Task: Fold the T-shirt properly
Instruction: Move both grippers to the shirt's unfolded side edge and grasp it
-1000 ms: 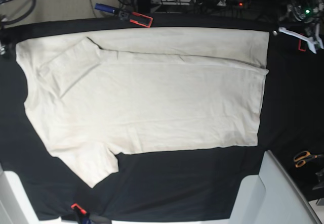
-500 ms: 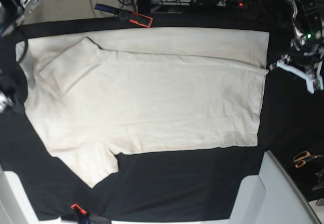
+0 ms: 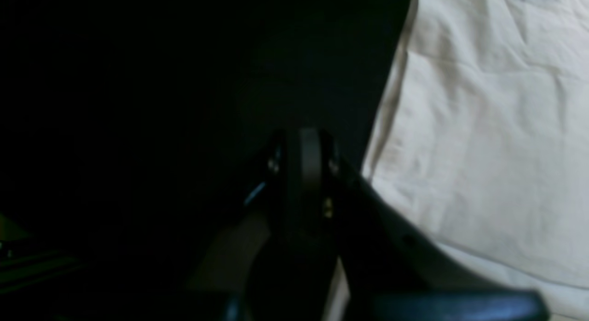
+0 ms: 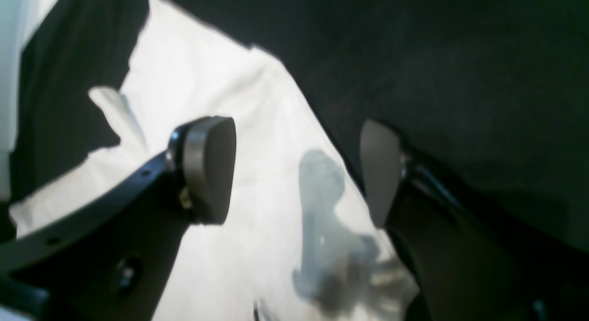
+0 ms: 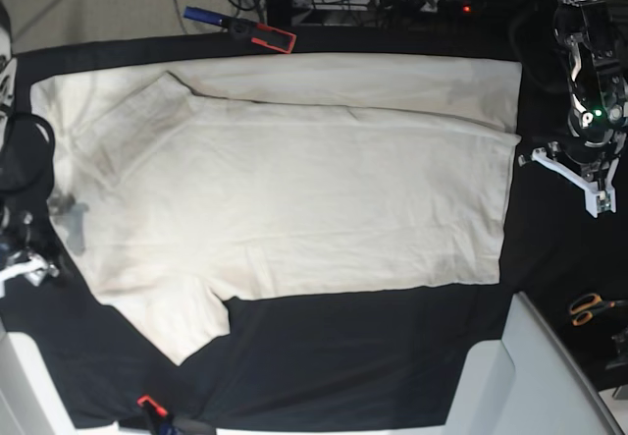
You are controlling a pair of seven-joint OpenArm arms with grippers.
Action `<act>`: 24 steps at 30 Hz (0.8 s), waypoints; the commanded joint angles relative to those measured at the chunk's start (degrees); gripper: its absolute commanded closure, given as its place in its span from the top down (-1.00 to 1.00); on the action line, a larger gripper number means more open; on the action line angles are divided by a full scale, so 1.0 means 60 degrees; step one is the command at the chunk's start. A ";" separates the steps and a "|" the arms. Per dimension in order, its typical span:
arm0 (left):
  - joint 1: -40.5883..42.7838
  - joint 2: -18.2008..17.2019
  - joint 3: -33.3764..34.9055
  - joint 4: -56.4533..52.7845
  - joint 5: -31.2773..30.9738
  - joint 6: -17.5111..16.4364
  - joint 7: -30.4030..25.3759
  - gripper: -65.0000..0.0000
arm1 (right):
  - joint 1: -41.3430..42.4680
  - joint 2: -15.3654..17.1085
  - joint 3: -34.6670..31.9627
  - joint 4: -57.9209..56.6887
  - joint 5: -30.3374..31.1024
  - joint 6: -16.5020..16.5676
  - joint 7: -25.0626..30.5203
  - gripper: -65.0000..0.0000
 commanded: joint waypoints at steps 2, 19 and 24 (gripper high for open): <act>-0.0053 -0.0169 -0.0068 0.0160 0.0060 0.0035 -0.0172 -0.88 | 0.0356 0.0223 -0.0458 -0.0607 0.0054 0.0090 0.0800 0.25; -0.0082 -0.0154 -0.0111 -0.1100 0.0060 0.0049 -0.0172 -0.72 | -0.0010 -0.0231 -0.1425 -0.1325 0.0069 -0.0687 0.1869 0.01; -0.0112 -0.0154 -0.0068 -0.1174 0.0060 0.0049 -0.0172 0.33 | -0.0010 -0.0231 -0.1395 -0.1325 0.0069 -0.0687 0.1869 -0.87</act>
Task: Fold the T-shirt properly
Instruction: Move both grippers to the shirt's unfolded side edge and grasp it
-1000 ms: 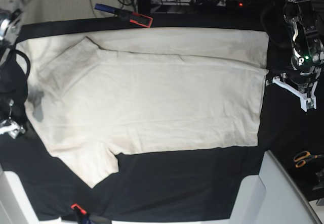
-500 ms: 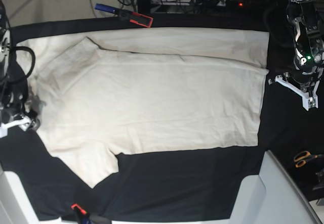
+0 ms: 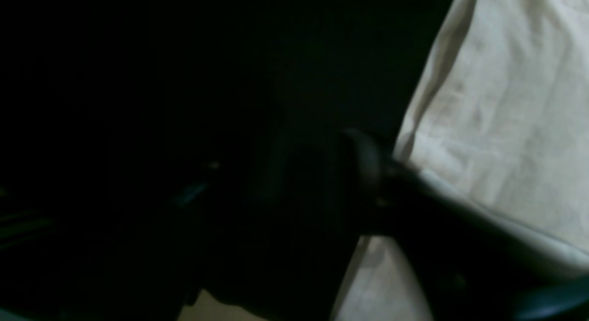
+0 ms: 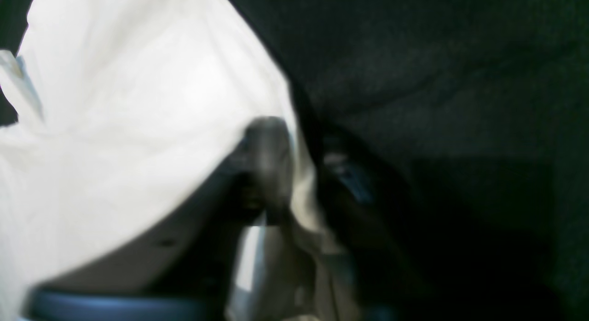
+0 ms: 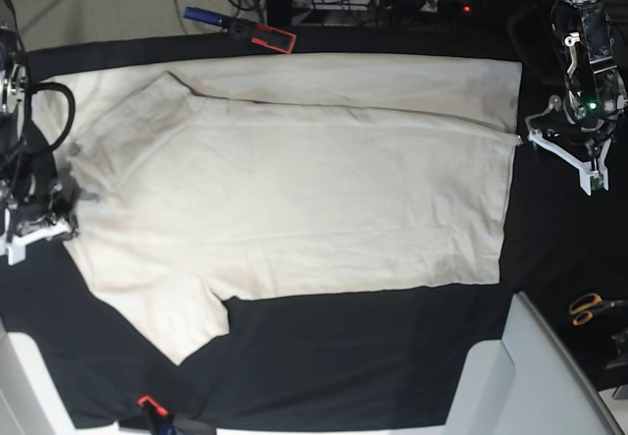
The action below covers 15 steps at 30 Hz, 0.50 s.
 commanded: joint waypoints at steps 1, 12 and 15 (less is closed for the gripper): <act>-0.0086 -0.0176 -0.0035 0.0189 0.0068 0.0049 -0.0147 0.45 | 0.0241 0.0130 0.0033 0.0081 0.0040 0.0012 0.0088 -1.00; -0.2606 -0.0147 0.0009 -0.2155 0.0024 0.0049 -0.0132 0.89 | 0.0241 0.0115 0.0033 0.0081 0.0040 0.0056 0.0073 -0.99; -0.3368 -0.0162 0.0756 -0.3240 -0.0020 0.0049 -0.0147 1.00 | 0.0241 0.0115 0.0003 0.0242 0.0040 0.0071 0.0029 -0.99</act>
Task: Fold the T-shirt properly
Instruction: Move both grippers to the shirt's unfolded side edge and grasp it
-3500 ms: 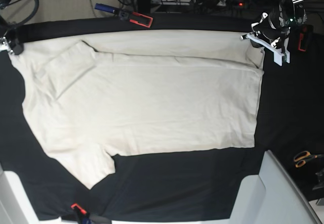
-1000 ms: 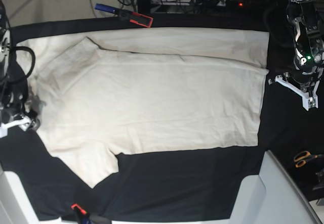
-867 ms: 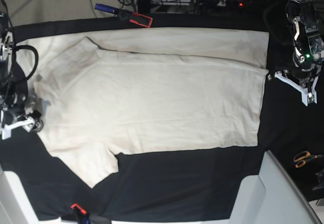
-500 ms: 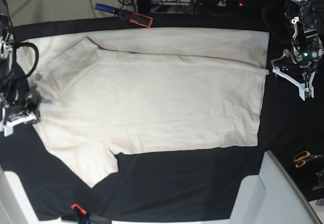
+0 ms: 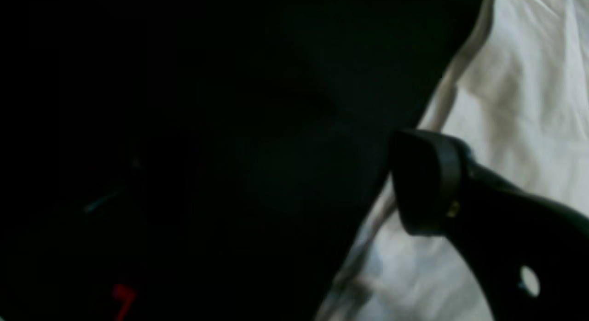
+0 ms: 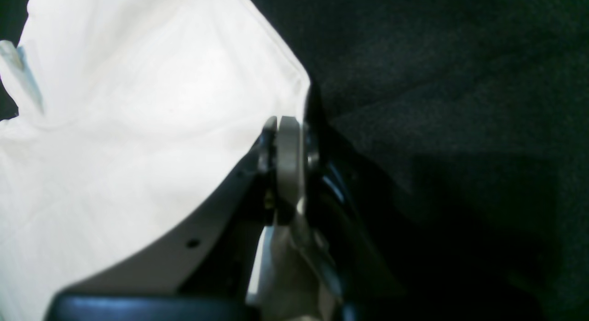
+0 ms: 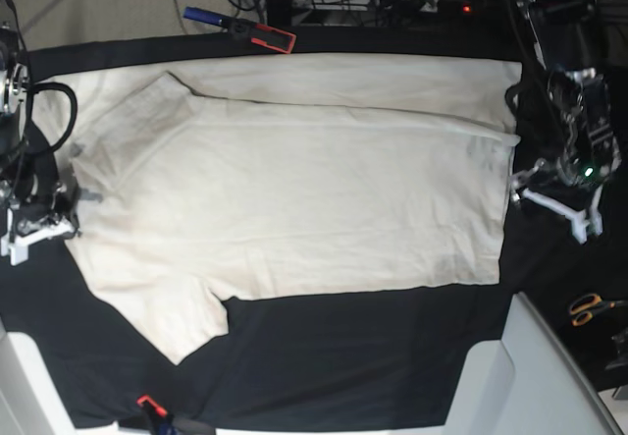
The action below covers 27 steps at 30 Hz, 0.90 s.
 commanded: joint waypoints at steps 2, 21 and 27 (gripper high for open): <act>-0.0723 -0.0111 0.0457 -0.0592 -0.0024 -0.0020 -0.0161 1.00 | 0.0087 0.0170 -0.0015 0.0426 0.0076 0.0067 0.0102 -1.00; -0.3346 0.0593 0.0794 -0.5002 0.0049 -0.0020 -0.2066 0.96 | -0.0177 0.0228 0.0044 0.0836 0.0076 0.0067 0.0088 -1.00; -0.3507 0.0798 0.0809 -0.5325 0.0049 -0.0020 -0.2242 0.96 | -0.0177 0.0228 0.0044 0.0836 0.0076 0.0067 0.0088 -1.00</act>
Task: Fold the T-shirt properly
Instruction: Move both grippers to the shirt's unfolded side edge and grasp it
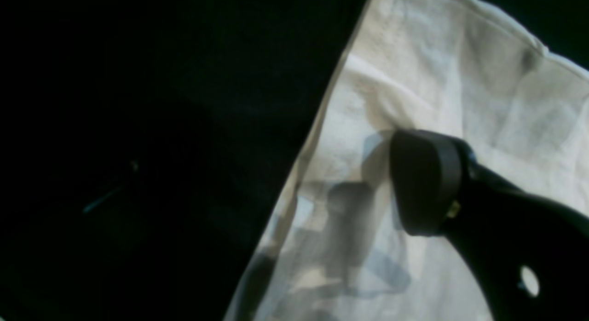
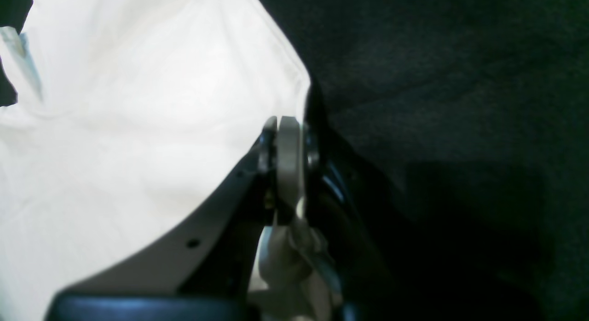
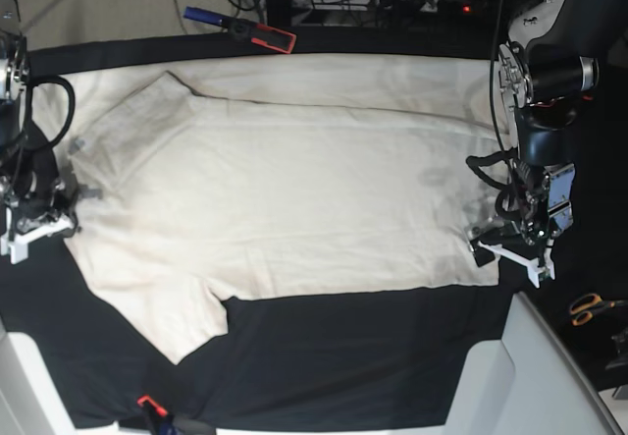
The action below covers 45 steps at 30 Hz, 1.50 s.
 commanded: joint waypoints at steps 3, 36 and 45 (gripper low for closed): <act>-0.0145 0.0197 0.0007 0.0023 -0.0246 -0.0176 0.0286 0.96 | 0.0242 0.0188 0.0040 0.0144 0.0080 0.0067 0.0175 -1.00; 0.0778 0.0241 0.0007 0.2470 -0.0246 -0.0176 0.1400 -1.00 | -0.0344 0.0188 0.0055 0.1653 0.0124 0.0067 0.0175 -1.00; 0.1965 0.0285 -0.0081 0.5723 -0.0319 -0.0176 0.2821 -1.00 | -0.0959 0.0188 0.0289 0.2943 0.0139 0.0023 -0.0367 -1.00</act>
